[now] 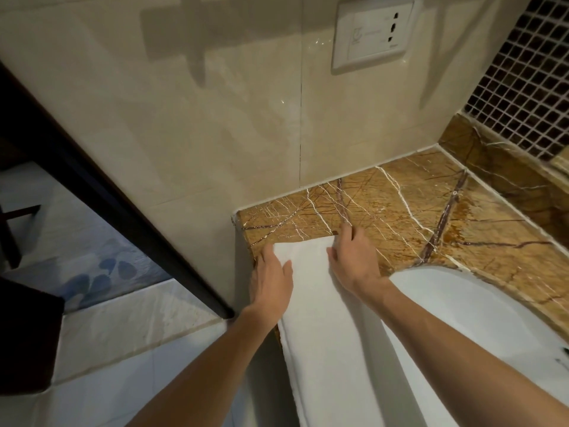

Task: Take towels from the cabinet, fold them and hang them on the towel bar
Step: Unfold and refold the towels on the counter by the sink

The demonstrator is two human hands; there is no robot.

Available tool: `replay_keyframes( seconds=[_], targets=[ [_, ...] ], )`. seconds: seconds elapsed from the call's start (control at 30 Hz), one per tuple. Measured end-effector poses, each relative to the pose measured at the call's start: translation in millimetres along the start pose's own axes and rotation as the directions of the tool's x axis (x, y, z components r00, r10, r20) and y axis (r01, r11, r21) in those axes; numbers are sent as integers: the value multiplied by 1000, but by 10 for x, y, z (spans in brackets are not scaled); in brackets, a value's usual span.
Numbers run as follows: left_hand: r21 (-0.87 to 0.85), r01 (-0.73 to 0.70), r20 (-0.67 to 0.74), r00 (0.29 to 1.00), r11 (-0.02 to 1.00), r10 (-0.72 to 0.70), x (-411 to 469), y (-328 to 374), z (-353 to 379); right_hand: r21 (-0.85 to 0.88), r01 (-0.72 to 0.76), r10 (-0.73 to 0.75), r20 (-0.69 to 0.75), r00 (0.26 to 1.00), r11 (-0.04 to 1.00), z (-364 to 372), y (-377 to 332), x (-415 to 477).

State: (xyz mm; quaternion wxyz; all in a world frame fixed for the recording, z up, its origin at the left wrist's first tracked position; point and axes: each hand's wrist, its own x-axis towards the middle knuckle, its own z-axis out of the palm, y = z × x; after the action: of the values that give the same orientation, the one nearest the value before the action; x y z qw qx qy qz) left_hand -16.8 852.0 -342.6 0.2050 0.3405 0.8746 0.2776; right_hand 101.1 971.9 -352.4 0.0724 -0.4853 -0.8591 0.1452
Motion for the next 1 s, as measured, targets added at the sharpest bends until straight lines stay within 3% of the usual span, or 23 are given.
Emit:
replay_keyframes(
  seconds=[0.1,0.23,0.43,0.7,1.0],
  targets=[
    [317,-196,-62,972,928,226,-84,-37,49,-126,82,-88,-46,995,989,49,-4,-210],
    [540,-413,223,910,733,348,-160,-134,141,-164,232,-214,119,970,959,122,-13,-368],
    [560,-417,300,908,716,293,-91,-229,237,-202,287,-233,253,939,937,193,15,-295],
    [574,-391,293,919,719,264,-139,-186,191,-185,271,-218,261,940,945,147,14,-366],
    [515,-515,376,854,686,359,-810,-181,197,-179,285,-235,255,938,942,26,163,-1088]
  ],
)
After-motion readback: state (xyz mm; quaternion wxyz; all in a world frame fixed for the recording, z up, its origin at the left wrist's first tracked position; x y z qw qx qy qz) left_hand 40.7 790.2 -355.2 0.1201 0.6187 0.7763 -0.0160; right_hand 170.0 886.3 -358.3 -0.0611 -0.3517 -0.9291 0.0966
